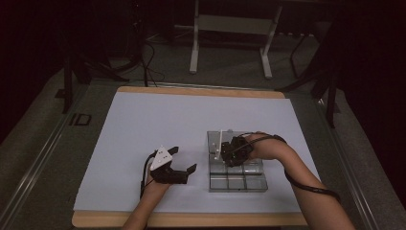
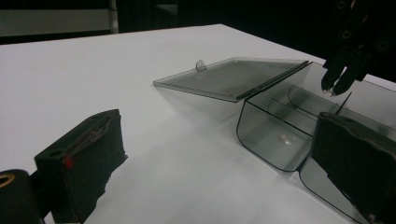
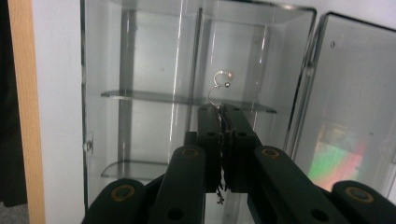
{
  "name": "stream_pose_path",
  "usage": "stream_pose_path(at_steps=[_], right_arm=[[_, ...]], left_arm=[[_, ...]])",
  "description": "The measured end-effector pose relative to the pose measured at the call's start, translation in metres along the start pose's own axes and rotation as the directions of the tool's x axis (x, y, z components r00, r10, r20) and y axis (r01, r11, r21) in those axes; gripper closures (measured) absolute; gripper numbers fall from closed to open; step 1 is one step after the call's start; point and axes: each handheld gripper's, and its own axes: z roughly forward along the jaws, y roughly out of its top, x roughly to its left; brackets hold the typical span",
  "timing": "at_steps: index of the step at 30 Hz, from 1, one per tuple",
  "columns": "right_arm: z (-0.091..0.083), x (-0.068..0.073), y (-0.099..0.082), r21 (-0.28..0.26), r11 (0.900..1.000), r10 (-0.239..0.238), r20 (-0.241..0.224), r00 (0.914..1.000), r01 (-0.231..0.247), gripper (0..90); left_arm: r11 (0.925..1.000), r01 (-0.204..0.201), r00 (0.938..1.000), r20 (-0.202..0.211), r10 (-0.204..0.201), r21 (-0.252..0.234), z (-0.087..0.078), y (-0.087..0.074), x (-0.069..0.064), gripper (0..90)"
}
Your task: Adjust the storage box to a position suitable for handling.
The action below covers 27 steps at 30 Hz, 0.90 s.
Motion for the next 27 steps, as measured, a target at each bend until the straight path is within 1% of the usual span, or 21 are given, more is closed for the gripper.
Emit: stream_pose_path(at_steps=[4,5,9,13,17,18,22,24,27], right_arm=[[0.004,-0.001,0.005,0.002,1.0000,-0.003,0.006,1.0000,0.003,86.8],[0.005,-0.001,0.008,0.002,1.0000,0.001,0.004,1.0000,-0.001,86.8],[0.010,-0.001,0.014,-0.015,0.9998,-0.014,-0.011,0.9998,0.014,86.8],[0.018,-0.004,0.018,-0.006,1.0000,-0.003,-0.021,0.9998,0.003,86.8],[0.027,-0.007,0.020,-0.002,1.0000,-0.004,-0.023,0.9997,0.004,86.8],[0.029,-0.007,0.021,0.003,1.0000,0.005,-0.026,0.9996,-0.005,86.7],[0.036,-0.008,0.025,0.004,1.0000,-0.002,-0.020,0.9998,0.002,86.7],[0.039,-0.008,0.026,0.007,1.0000,0.005,-0.021,0.9998,-0.005,86.7],[0.043,-0.009,0.027,0.014,0.9999,0.001,-0.022,0.9998,-0.001,86.7]], left_arm=[[1.0000,-0.001,1.0000,0.000,0.001,0.000,0.000,0.000,0.000,3.4],[1.0000,0.000,1.0000,-0.001,0.000,0.000,0.000,0.000,0.000,3.3],[1.0000,-0.002,1.0000,0.000,0.002,-0.001,0.000,0.000,0.000,3.4],[1.0000,-0.004,1.0000,0.000,0.004,-0.001,0.000,0.000,0.000,3.3],[1.0000,-0.002,1.0000,0.002,0.002,-0.002,0.000,0.000,0.000,3.4],[1.0000,-0.004,1.0000,0.001,0.004,-0.002,0.000,0.000,0.000,3.4],[1.0000,-0.007,1.0000,0.000,0.007,0.000,0.000,0.000,-0.001,3.3],[1.0000,-0.007,1.0000,0.000,0.007,-0.001,0.000,0.000,-0.001,3.3],[1.0000,-0.009,1.0000,0.000,0.009,0.000,0.000,0.000,-0.001,3.4]])
